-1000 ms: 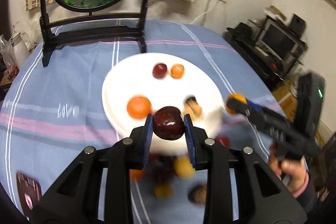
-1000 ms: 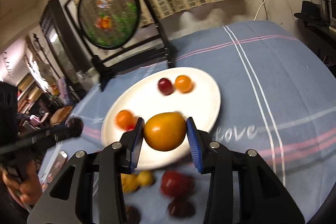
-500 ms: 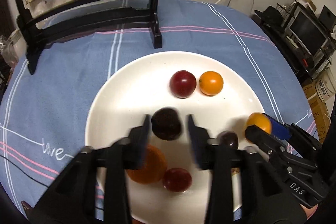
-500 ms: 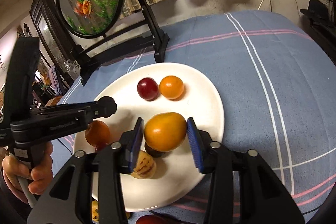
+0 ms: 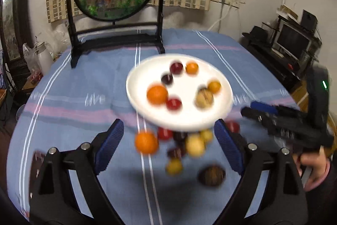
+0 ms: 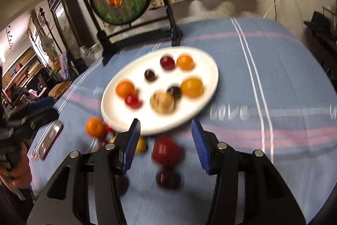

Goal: Organize fruits
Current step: 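Grasp a dark plum with the right tool while the left tool grasps the brown fruit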

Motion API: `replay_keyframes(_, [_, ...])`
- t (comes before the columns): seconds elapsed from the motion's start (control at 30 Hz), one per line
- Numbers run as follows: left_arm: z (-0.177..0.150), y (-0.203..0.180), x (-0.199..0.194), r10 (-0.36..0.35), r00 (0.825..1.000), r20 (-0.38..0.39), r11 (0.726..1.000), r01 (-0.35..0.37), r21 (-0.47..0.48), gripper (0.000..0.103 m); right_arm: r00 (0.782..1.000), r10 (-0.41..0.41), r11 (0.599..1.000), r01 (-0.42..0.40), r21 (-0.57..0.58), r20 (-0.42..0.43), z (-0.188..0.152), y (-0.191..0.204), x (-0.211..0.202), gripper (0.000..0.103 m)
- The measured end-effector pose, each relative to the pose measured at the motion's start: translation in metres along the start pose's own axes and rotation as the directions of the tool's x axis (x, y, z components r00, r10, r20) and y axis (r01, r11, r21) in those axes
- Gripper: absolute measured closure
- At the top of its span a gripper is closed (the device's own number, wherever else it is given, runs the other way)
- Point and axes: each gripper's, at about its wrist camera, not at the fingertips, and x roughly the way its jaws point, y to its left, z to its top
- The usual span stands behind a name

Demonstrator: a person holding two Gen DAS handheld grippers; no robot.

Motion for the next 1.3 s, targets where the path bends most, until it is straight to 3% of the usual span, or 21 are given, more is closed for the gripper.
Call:
replay_keyframes(0.1, [-0.037, -0.013, -0.01, 0.001, 1.0, -0.011, 1.0, 0.0, 0.013, 0.014, 0.998, -0.025, 1.0, 0.025, -0.01, -0.065, -0.023, 0.003, 0.002, 0.052])
replay_keyframes(0.2, [-0.064, -0.023, -0.016, -0.037, 0.999, -0.032, 0.999, 0.038, 0.034, 0.014, 0.995, 0.001, 1.0, -0.003, -0.025, -0.101, -0.034, 0.01, 0.002, 0.052])
replay_keyframes(0.4, [-0.087, -0.034, -0.017, -0.034, 0.998, -0.045, 0.998, 0.037, 0.056, 0.014, 0.988, -0.046, 0.996, 0.034, -0.086, -0.146, -0.04, 0.021, 0.014, 0.054])
replay_keyframes(0.53, [-0.089, -0.036, -0.013, -0.04, 0.998, -0.057, 0.998, 0.043, 0.051, 0.014, 0.982, -0.081, 0.992, 0.063, -0.109, -0.171, -0.043, 0.022, 0.022, 0.064])
replay_keyframes(0.6, [-0.089, -0.037, -0.012, -0.039, 0.998, -0.059, 0.998, 0.042, 0.054, 0.014, 0.977, -0.123, 0.986, 0.102, -0.129, -0.172, -0.045, 0.021, 0.024, 0.076])
replay_keyframes(0.7, [-0.088, -0.04, -0.007, -0.058, 0.996, -0.067, 0.997, 0.062, 0.052, 0.014, 0.982, -0.099, 0.992, 0.085, -0.091, -0.16, -0.042, 0.015, 0.018, 0.076])
replay_keyframes(0.83, [-0.082, -0.048, 0.005, -0.078, 0.993, -0.089, 0.994, 0.084, 0.072, 0.015, 0.994, -0.069, 0.997, 0.066, -0.034, -0.084, -0.034, 0.005, -0.003, 0.076])
replay_keyframes(1.07, [-0.069, -0.064, 0.036, -0.101, 0.984, -0.144, 0.991, 0.113, 0.075, 0.04, 0.997, -0.049, 0.999, 0.05, 0.005, -0.053, -0.029, -0.002, -0.014, 0.076])
replay_keyframes(1.3, [-0.068, -0.063, 0.062, -0.076, 0.976, -0.206, 0.994, 0.09, 0.06, 0.048, 0.999, -0.029, 1.0, 0.03, 0.002, -0.038, -0.028, 0.001, -0.019, 0.076])
